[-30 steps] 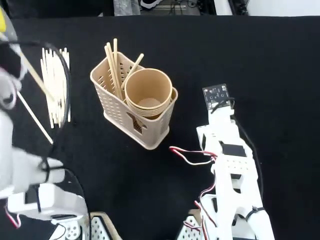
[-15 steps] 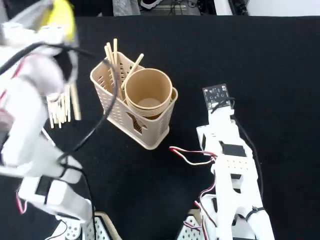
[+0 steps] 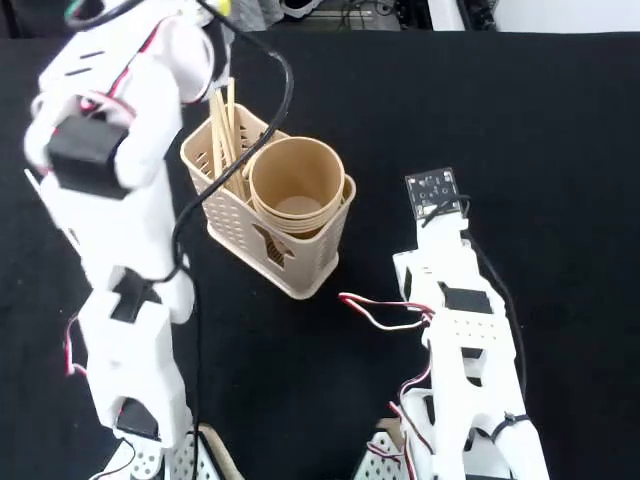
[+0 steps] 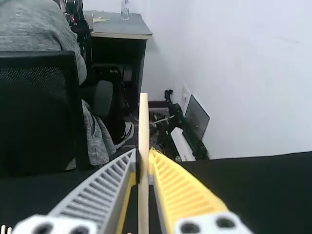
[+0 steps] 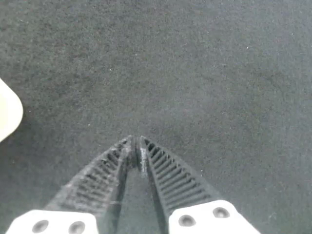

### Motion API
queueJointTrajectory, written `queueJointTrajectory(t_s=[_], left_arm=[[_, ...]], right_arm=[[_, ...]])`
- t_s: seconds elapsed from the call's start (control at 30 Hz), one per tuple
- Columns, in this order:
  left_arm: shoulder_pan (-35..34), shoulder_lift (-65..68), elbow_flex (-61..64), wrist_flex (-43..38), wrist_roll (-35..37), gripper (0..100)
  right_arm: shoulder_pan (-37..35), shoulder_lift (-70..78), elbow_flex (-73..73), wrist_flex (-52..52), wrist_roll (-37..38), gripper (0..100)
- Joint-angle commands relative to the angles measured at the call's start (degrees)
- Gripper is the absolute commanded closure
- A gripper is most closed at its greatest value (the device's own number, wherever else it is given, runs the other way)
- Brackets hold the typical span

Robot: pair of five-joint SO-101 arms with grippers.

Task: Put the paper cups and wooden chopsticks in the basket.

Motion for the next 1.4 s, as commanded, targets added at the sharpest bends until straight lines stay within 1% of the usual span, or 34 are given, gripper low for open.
queueJointTrajectory(t_s=[0.0,0.23,0.4,0.67,0.77,0.97,1.03,1.1,1.27,1.37], left_arm=[[-1.0,1.4,-1.4,-2.9,1.7,97],[-4.2,4.7,-1.4,-3.7,5.6,97],[-5.1,7.5,-1.5,-5.5,5.7,97],[-5.1,9.0,-1.5,-5.2,5.8,97],[-4.9,7.8,-1.5,-1.2,5.3,97],[-5.1,-2.9,-1.0,13.5,5.3,97],[-5.8,-5.6,1.9,13.6,4.1,97],[-7.4,-8.7,7.3,13.6,3.7,97],[-7.6,-19.7,25.2,13.2,4.2,97],[-7.6,-25.9,28.9,12.7,5.4,97]], right_arm=[[0.9,-1.5,-0.7,-0.8,0.6,98.5],[0.9,-1.5,-0.7,-0.8,0.6,98.5],[0.9,-1.5,-0.7,-0.8,0.6,98.5],[0.9,-1.5,-0.7,-0.8,0.6,98.5],[0.9,-1.5,-0.7,-0.8,0.6,98.5],[0.9,-1.5,-0.7,-0.8,0.6,98.5],[0.9,-1.5,-0.7,-0.9,0.6,98.5],[0.9,-1.5,-0.7,-0.9,0.6,98.5],[0.9,-1.5,-0.7,-0.9,0.6,98.5],[0.9,-1.5,-0.7,-0.9,0.6,98.5]])
